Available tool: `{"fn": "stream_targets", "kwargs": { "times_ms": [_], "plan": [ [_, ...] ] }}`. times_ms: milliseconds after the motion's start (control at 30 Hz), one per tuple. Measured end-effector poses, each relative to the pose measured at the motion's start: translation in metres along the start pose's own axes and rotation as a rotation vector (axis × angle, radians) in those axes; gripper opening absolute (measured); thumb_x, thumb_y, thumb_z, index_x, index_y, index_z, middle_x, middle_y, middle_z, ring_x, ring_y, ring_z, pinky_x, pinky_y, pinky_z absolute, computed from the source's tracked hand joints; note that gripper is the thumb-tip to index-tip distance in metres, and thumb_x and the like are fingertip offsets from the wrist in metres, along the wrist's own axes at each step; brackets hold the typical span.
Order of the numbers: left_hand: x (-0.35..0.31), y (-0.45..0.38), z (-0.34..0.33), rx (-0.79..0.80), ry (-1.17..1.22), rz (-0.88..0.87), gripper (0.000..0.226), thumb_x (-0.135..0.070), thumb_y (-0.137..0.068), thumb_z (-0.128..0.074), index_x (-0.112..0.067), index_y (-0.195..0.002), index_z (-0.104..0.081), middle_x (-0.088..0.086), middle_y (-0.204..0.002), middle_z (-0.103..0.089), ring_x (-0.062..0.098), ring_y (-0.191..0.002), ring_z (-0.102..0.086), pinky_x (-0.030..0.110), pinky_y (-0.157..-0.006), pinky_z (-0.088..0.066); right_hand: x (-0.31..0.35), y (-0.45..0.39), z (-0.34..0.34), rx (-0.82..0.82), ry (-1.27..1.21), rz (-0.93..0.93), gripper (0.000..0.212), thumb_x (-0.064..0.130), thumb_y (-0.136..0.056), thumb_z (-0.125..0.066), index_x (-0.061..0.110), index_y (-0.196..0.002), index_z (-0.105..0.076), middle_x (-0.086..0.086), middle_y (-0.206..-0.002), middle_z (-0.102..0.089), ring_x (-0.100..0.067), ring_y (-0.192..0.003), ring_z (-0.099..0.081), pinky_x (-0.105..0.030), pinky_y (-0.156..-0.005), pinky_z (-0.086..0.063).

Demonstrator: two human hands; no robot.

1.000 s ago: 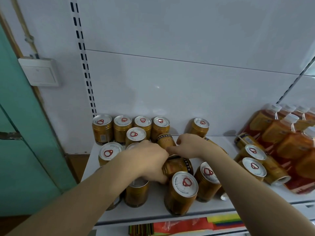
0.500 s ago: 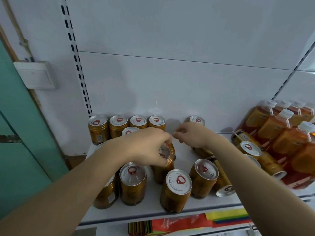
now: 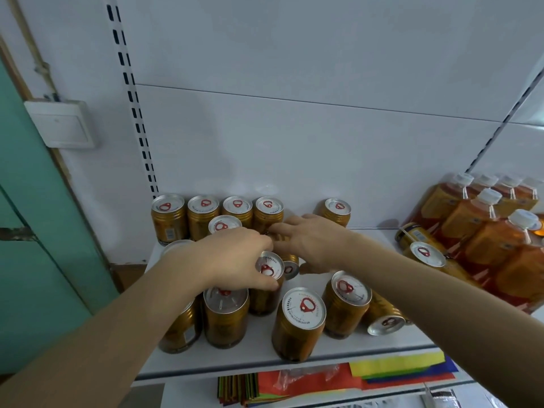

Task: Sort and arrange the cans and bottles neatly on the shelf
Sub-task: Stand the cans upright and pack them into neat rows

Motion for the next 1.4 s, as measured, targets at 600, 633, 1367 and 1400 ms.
{"fn": "stream_targets", "kwargs": {
  "times_ms": [600, 633, 1367, 1400],
  "plan": [
    [0.005, 0.004, -0.002, -0.081, 0.004, -0.019, 0.068, -0.071, -0.087, -0.068, -0.033, -0.142, -0.055, -0.01, -0.128, -0.062, 0.01, -0.113, -0.058, 0.036, -0.092, -0.056, -0.01, 0.0, -0.016, 0.035, 0.051, 0.045, 0.083, 0.054, -0.085, -0.081, 0.034, -0.158, -0.044, 0.006, -0.142, -0.058, -0.022, -0.124, -0.049, -0.039, -0.089, -0.049],
    [0.005, 0.004, -0.003, -0.08, 0.007, -0.018, 0.07, -0.071, -0.087, -0.068, -0.033, -0.144, -0.054, -0.009, -0.13, -0.061, 0.011, -0.116, -0.057, 0.037, -0.093, -0.055, -0.011, -0.002, -0.015, 0.022, 0.055, 0.031, 0.079, 0.055, -0.086, -0.08, 0.033, -0.155, -0.047, 0.006, -0.136, -0.061, -0.021, -0.12, -0.051, -0.038, -0.086, -0.051],
    [0.005, -0.007, 0.011, -0.113, -0.035, 0.001, 0.091, -0.084, -0.092, -0.038, -0.029, -0.165, -0.029, -0.006, -0.167, -0.035, 0.019, -0.152, -0.031, 0.044, -0.122, -0.032, -0.087, 0.065, -0.004, -0.201, -0.591, -0.631, 0.049, 0.051, -0.104, -0.057, 0.026, -0.147, -0.058, 0.0, -0.134, -0.069, -0.021, -0.121, -0.065, -0.044, -0.105, -0.053],
    [-0.004, -0.011, 0.012, -0.111, -0.034, -0.026, 0.089, -0.083, -0.094, -0.039, -0.029, -0.164, -0.03, -0.005, -0.167, -0.036, 0.019, -0.151, -0.032, 0.043, -0.121, -0.032, -0.101, 0.085, -0.011, -0.149, -0.558, -0.73, 0.05, 0.052, -0.103, -0.057, 0.027, -0.146, -0.059, 0.001, -0.133, -0.07, -0.024, -0.122, -0.065, -0.045, -0.105, -0.053]
  ]
}}
Point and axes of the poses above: each hand's wrist, its own y-axis away from the middle knuckle, its own z-axis out of the back of the hand, x = y × z, the point moved 9 cm from there along -y, towards the middle knuckle
